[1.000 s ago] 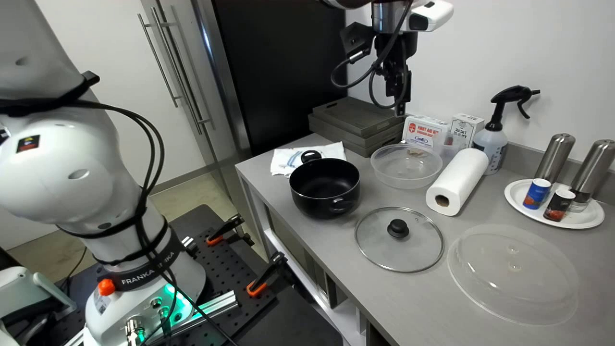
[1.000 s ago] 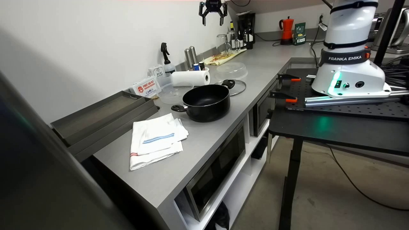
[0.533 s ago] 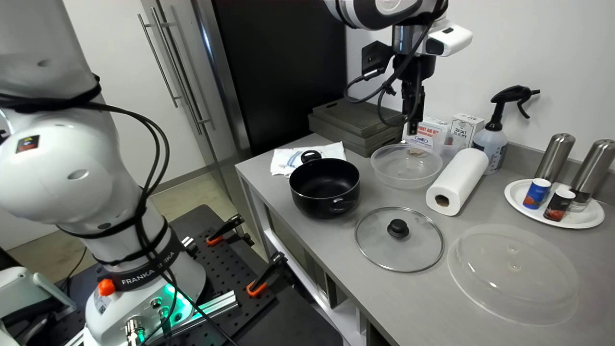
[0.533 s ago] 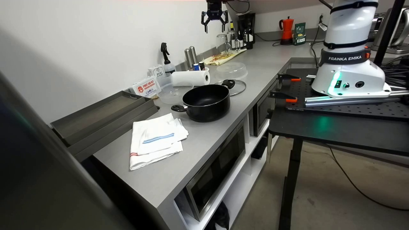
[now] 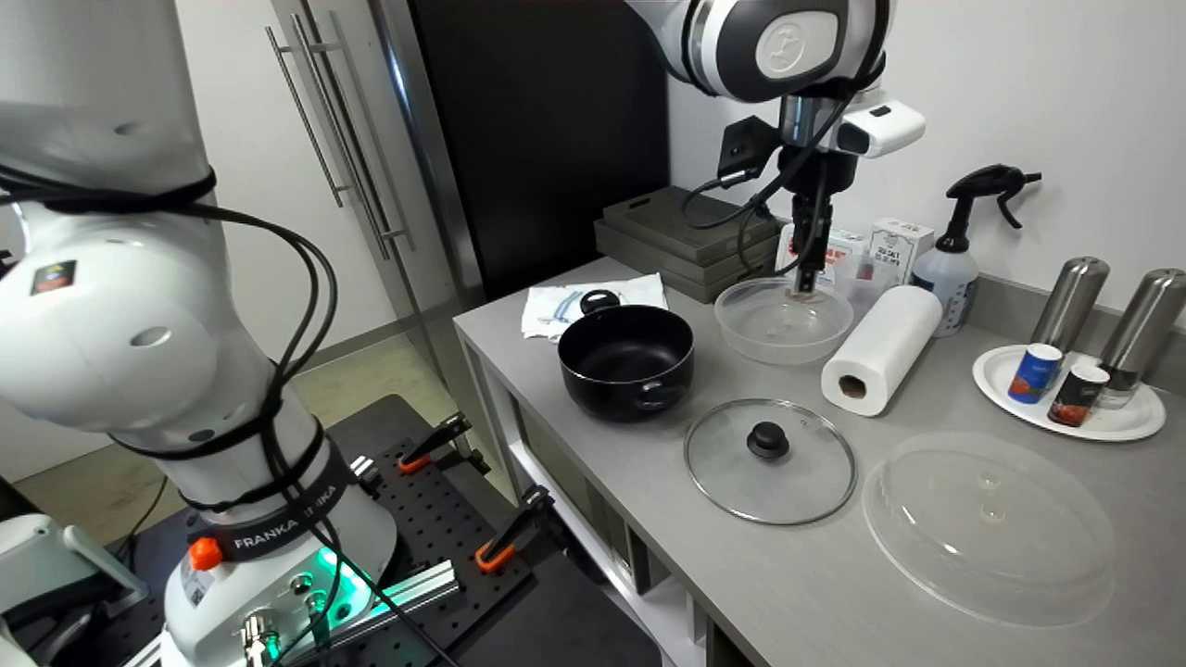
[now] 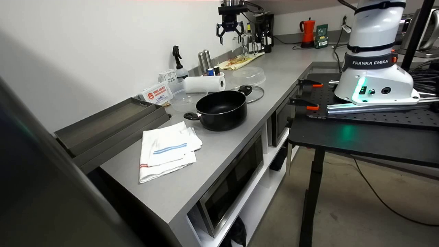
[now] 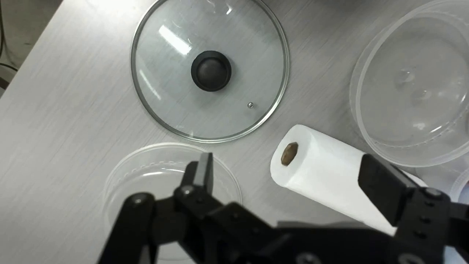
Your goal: Pick up the lid and put it on the pot
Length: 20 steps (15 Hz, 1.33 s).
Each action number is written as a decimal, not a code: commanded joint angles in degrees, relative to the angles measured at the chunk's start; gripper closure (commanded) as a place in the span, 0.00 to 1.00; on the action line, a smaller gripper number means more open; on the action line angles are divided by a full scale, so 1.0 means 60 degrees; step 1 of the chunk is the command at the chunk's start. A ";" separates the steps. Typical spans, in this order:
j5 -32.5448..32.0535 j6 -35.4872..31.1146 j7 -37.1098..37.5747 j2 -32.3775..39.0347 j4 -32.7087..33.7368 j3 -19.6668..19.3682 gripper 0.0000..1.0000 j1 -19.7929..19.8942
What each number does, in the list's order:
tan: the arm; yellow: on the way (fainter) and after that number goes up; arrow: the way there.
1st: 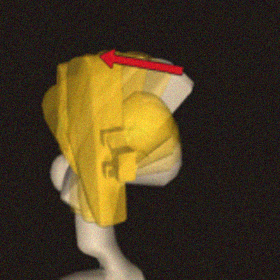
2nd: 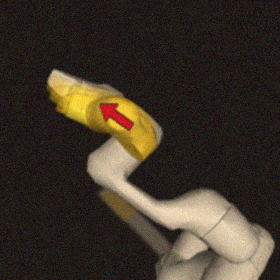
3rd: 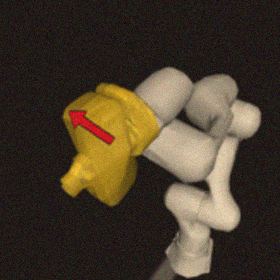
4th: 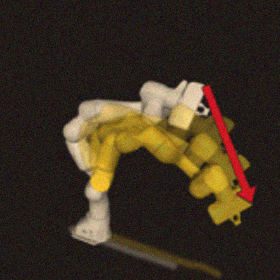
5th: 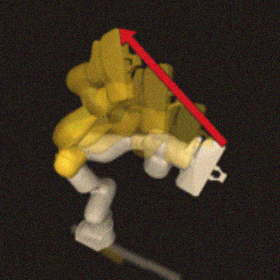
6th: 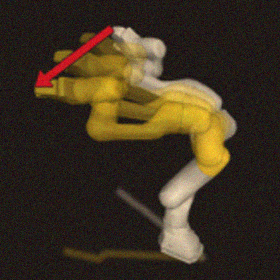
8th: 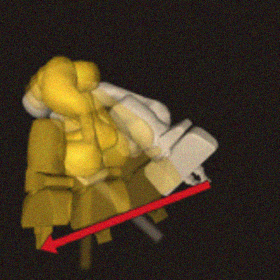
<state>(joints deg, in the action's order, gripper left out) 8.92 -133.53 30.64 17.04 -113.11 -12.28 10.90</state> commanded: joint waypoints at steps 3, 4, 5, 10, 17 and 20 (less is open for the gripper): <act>0.0774 0.0324 0.0149 0.0580 0.0666 -0.0025 0.00 0.0063; 0.0846 0.0308 0.0229 0.0643 0.0723 -0.0059 0.00 0.0069; 0.0924 0.0338 0.0253 0.0690 0.0774 -0.0068 0.00 0.0090; 0.1151 0.0219 0.0554 0.0813 0.0762 -0.0187 0.00 0.0227; 0.1359 0.0132 0.0771 0.1216 0.0713 -0.0252 0.00 0.0388; 0.1365 0.0119 0.0942 0.1513 0.0764 -0.0245 0.00 0.0383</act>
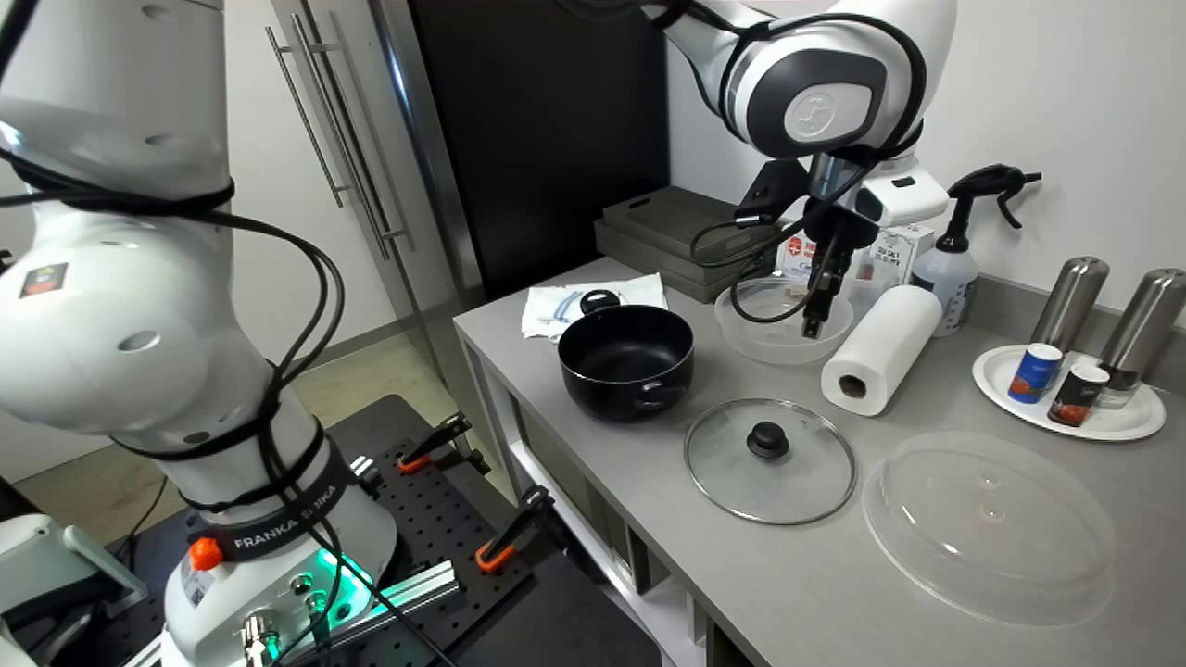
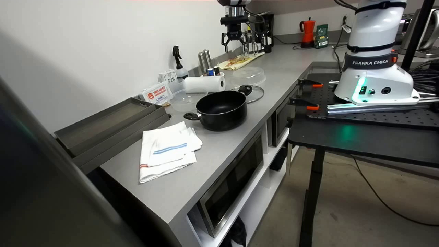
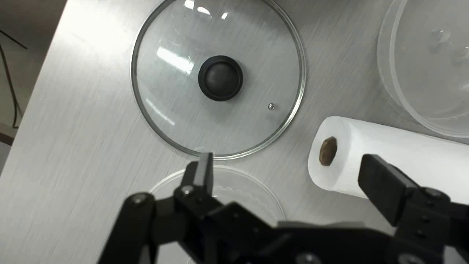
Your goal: Pick up the lid and put it on the pot
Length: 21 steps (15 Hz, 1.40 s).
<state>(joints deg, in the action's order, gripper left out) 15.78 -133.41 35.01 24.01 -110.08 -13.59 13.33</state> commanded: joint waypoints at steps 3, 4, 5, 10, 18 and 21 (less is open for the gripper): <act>0.0236 0.0090 0.0371 0.0690 0.0311 0.0006 0.00 -0.0044; 0.0231 0.0040 0.0443 0.0807 0.0317 0.0010 0.00 -0.0066; 0.0228 0.0003 0.0507 0.0904 0.0333 0.0010 0.00 -0.0078; 0.0336 -0.0310 0.0913 0.1444 0.0503 0.0074 0.00 -0.0127; 0.0433 -0.0840 0.1742 0.2475 0.1131 0.0089 0.00 -0.0115; 0.0427 -0.0905 0.2038 0.2857 0.1370 0.0078 0.00 -0.0116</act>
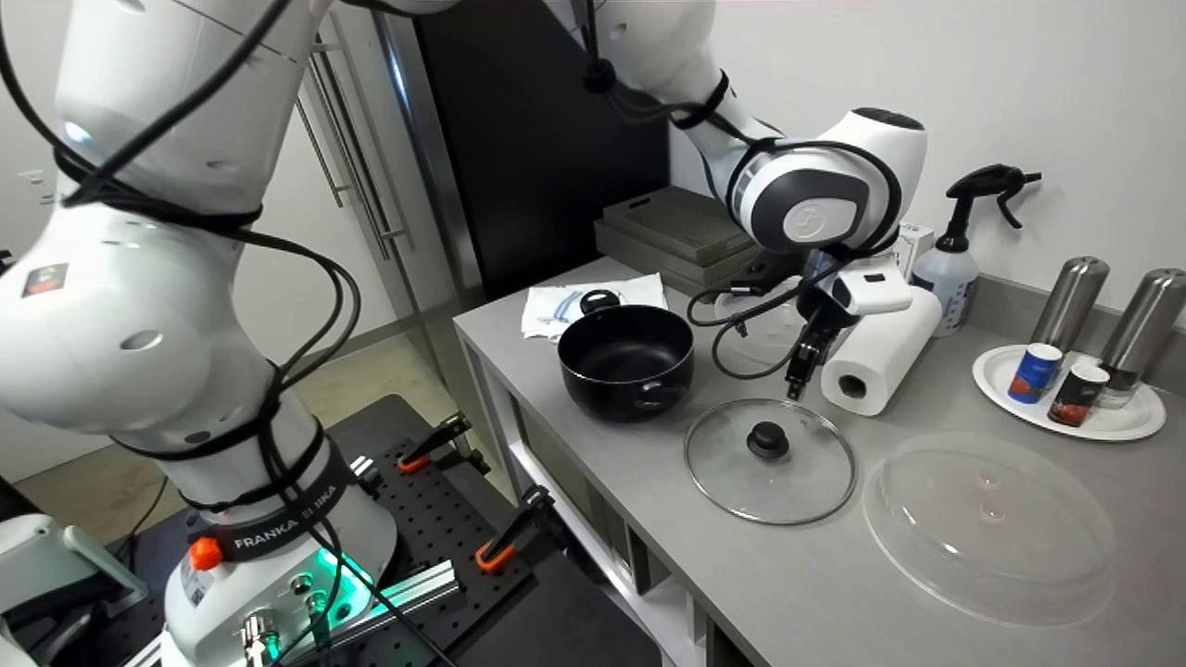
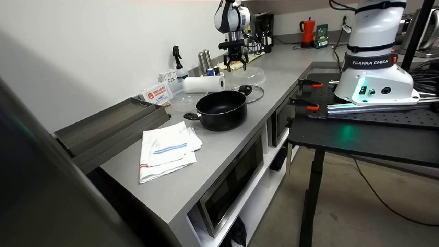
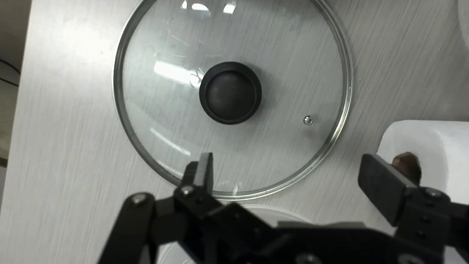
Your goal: Pick up the lid and put it on the pot
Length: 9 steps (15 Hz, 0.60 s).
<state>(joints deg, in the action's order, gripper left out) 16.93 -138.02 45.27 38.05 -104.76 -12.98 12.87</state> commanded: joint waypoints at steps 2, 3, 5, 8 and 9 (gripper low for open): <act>0.0232 -0.0174 0.0487 0.0745 0.0558 -0.0013 0.00 -0.0039; 0.0241 -0.0169 0.0532 0.0842 0.0588 -0.0005 0.00 -0.0018; 0.0268 -0.0205 0.0623 0.1019 0.0613 0.0009 0.00 0.0007; 0.0331 -0.0265 0.0703 0.1222 0.0617 0.0037 0.00 0.0030; 0.0399 -0.0343 0.0670 0.1229 0.0525 0.0073 0.00 0.0044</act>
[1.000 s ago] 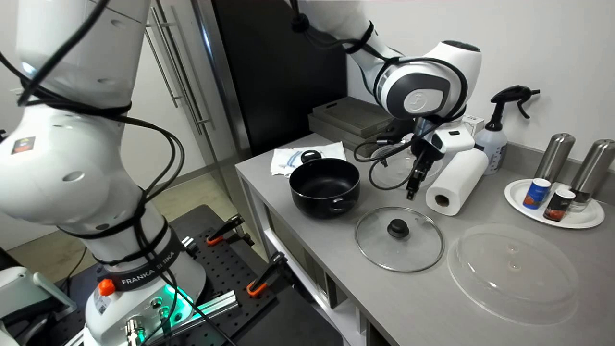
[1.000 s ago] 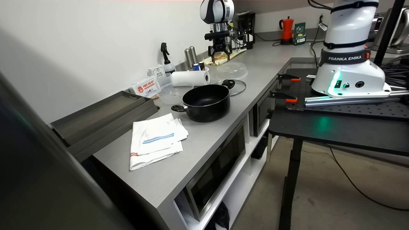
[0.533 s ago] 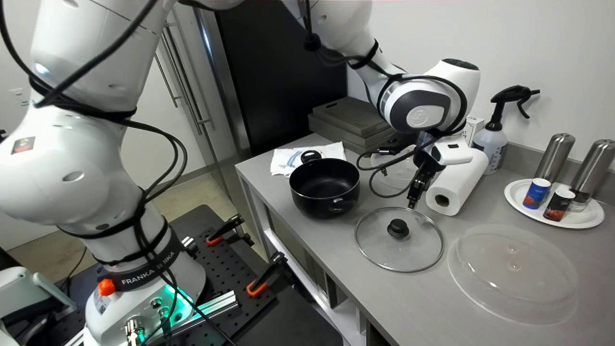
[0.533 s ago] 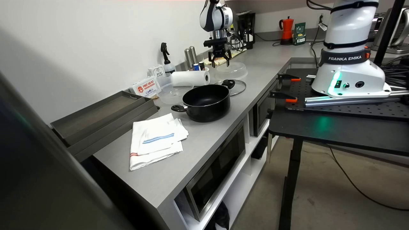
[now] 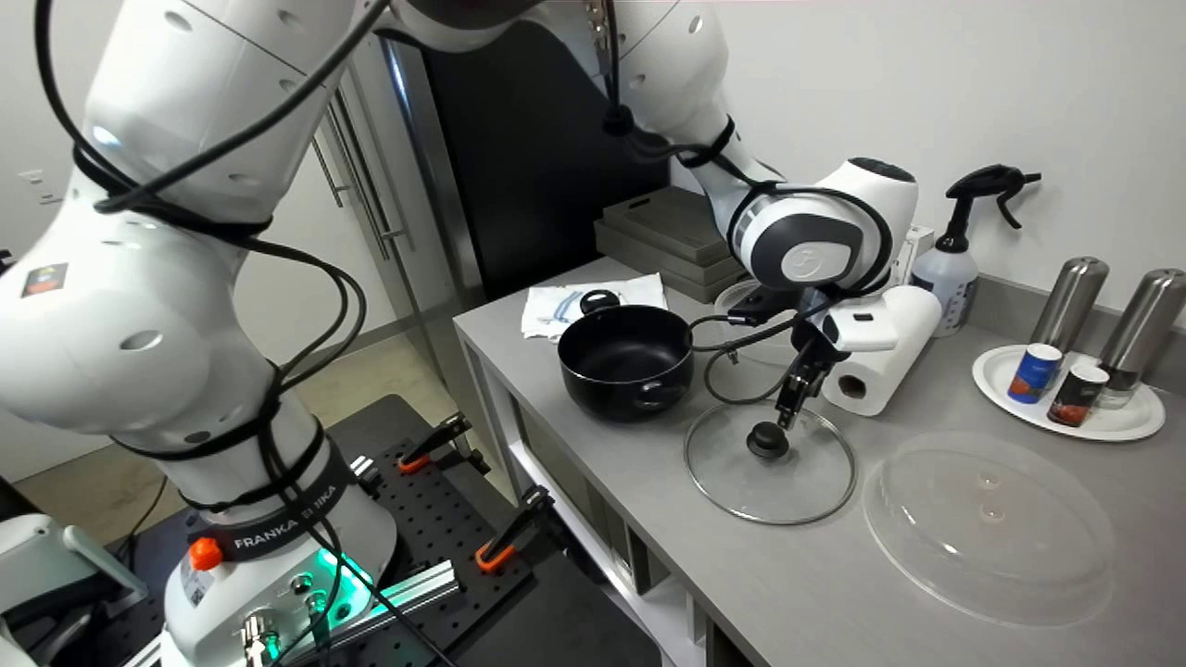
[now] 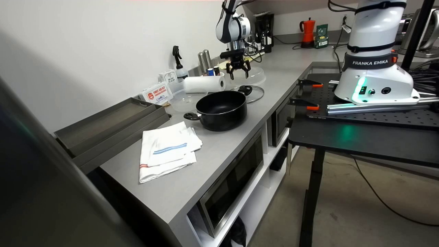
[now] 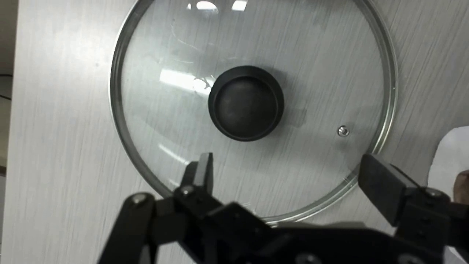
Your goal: Pick up the lid and put it on the pot
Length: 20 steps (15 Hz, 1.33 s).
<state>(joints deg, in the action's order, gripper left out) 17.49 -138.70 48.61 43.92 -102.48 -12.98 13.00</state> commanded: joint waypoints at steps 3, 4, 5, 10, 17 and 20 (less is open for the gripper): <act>0.0424 -0.0476 0.0095 0.0293 0.0007 0.0092 0.00 -0.0004; 0.0475 -0.0554 0.0064 0.0271 -0.0064 0.0121 0.00 -0.0002; 0.0507 -0.0644 0.0068 0.0265 -0.0120 0.0132 0.00 -0.0017; 0.0847 -0.0943 -0.0017 0.0188 -0.0441 0.0290 0.00 0.0042; 0.1311 -0.1911 -0.0098 0.0131 -0.1352 0.0391 0.00 0.0070; 0.1390 -0.2085 -0.0069 0.0113 -0.1509 0.0388 0.00 0.0047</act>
<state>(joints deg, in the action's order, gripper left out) 24.22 -149.05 48.61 45.44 -109.80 -11.24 13.14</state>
